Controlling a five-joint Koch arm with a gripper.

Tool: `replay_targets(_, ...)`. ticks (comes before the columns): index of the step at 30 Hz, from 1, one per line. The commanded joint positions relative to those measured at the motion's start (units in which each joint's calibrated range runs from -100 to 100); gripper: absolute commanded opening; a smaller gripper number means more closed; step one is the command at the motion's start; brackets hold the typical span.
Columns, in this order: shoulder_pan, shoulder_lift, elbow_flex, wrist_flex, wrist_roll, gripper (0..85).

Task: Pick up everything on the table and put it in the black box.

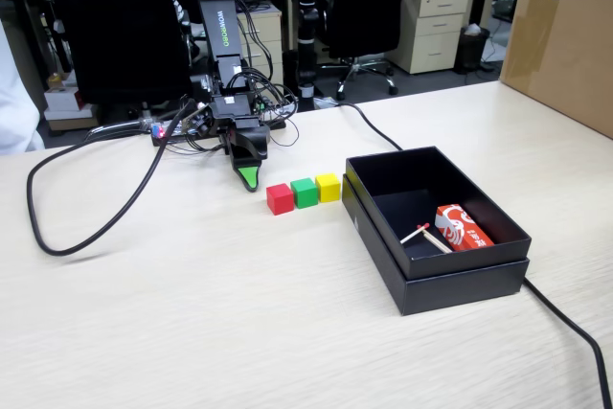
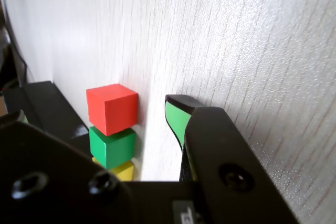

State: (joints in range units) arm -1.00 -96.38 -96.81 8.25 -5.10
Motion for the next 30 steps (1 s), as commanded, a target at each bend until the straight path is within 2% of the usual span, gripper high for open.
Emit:
replay_targets(1,0.15,0.39,2.06,-6.48,3.57,47.5)
replay_targets(18,-0.2,0.39,2.15,-6.91,3.57,47.5)
replay_targets(25,-0.68,0.39,7.5,-14.6,3.81,49.6)
replay_targets(30,-1.37,0.28,16.84,-24.44,5.37,48.8)
